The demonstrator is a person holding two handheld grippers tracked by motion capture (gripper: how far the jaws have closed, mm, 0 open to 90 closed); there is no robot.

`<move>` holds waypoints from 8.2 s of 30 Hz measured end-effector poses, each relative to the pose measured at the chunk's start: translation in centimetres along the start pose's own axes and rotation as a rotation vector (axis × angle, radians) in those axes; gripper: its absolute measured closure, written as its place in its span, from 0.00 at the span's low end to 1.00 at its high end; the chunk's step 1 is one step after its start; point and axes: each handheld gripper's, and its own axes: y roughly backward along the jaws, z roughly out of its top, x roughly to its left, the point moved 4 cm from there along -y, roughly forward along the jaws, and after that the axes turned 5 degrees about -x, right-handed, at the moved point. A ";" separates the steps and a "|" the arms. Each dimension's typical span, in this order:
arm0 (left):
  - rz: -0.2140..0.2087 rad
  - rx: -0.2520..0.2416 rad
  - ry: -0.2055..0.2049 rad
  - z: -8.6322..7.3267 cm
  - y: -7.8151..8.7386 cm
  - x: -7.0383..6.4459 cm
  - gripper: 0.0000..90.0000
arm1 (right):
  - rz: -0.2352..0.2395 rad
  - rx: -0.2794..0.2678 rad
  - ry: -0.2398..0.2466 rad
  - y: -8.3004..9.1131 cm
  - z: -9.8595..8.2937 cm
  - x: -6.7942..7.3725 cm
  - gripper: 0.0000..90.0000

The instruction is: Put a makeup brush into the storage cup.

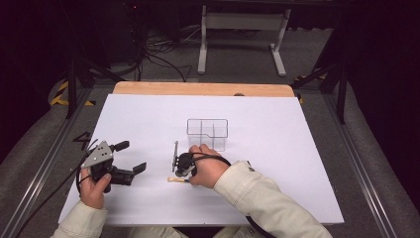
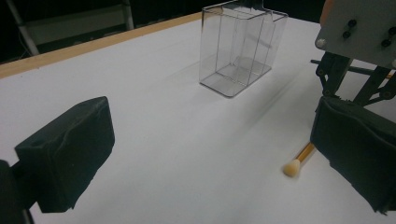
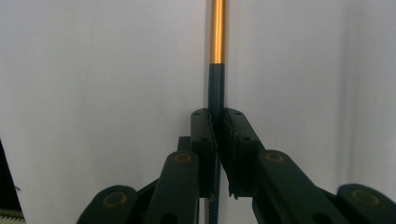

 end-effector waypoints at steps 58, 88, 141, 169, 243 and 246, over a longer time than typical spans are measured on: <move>0.004 -0.012 0.003 0.0 0.0 0.0 0.01 | -0.060 -0.510 -0.063 8.2 -2.5 -0.2 0.92; 0.005 -0.009 0.005 0.0 0.0 0.0 0.01 | -0.094 -0.928 -0.105 10.5 -4.5 -0.2 0.92; 0.004 -0.014 0.008 0.0 -0.1 0.1 0.01 | -0.210 -1.368 -0.189 12.2 -8.1 -2.8 0.92; -0.001 -0.008 -0.002 0.0 -0.1 0.0 0.01 | -0.312 -1.377 -0.250 12.9 -9.0 -6.8 0.92; -0.007 -0.010 0.002 0.0 0.0 -0.1 0.01 | -0.297 -1.290 -0.417 6.2 -8.2 -10.5 0.92; -0.005 -0.012 0.001 -0.1 0.0 0.0 0.01 | -0.292 -1.293 -0.419 6.2 -8.3 -10.5 0.92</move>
